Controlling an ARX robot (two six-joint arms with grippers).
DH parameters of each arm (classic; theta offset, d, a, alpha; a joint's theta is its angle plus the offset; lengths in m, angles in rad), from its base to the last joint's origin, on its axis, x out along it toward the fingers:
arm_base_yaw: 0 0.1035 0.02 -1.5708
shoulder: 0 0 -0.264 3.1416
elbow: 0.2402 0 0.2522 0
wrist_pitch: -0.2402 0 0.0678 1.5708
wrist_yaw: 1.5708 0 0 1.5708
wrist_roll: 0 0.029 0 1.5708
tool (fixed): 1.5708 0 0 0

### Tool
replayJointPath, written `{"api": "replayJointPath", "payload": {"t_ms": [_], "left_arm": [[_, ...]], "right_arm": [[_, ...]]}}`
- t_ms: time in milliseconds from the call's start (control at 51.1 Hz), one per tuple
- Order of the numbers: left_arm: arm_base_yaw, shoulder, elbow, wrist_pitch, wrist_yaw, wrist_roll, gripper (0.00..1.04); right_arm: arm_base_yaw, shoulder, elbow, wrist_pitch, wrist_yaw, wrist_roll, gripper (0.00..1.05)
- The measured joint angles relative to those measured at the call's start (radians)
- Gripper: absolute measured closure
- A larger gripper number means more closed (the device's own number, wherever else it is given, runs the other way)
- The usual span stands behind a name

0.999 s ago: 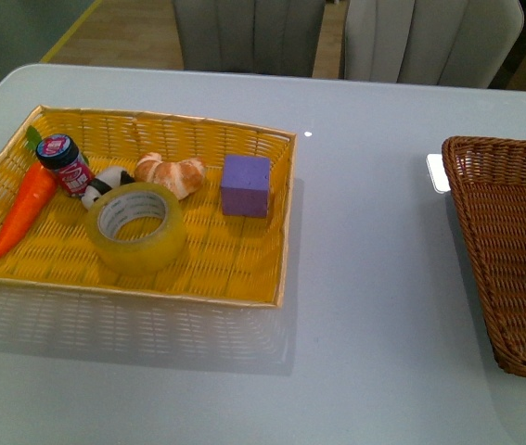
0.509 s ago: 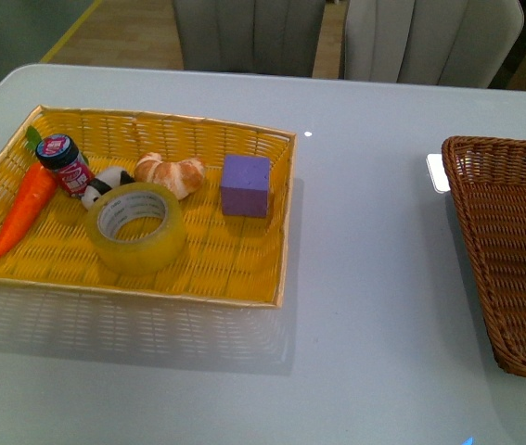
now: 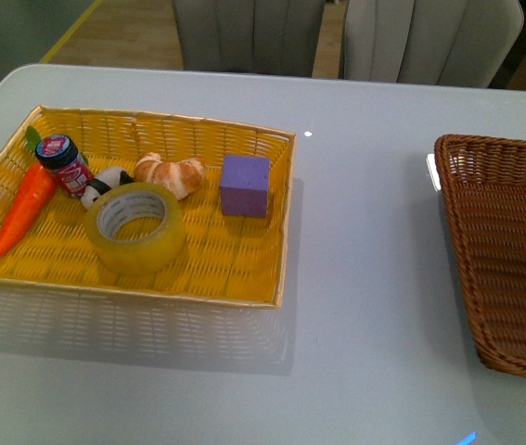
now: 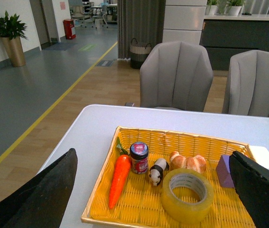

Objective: Move tape to another basket

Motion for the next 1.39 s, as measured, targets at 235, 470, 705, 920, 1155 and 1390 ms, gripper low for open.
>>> {"api": "replayJointPath", "payload": {"t_ms": [235,470,705,920,1155,1390], "left_arm": [[0.0,0.0,0.0,0.0,0.0,0.0,0.09],[0.0,0.0,0.0,0.0,0.0,0.0,0.09],[0.0,0.0,0.0,0.0,0.0,0.0,0.09],[0.0,0.0,0.0,0.0,0.0,0.0,0.09],[0.0,0.0,0.0,0.0,0.0,0.0,0.09],[0.0,0.0,0.0,0.0,0.0,0.0,0.09]], "right_arm": [[0.09,-0.058,-0.078,0.032,-0.029,0.093,0.99],[0.195,-0.089,-0.131,0.067,-0.04,0.149,1.01],[0.291,-0.089,-0.169,0.095,0.006,0.203,1.01],[0.323,-0.107,-0.169,0.054,0.03,0.25,1.01],[0.359,-0.115,-0.162,0.016,0.058,0.297,0.95],[0.35,-0.117,-0.166,0.029,0.09,0.303,0.61]]}}
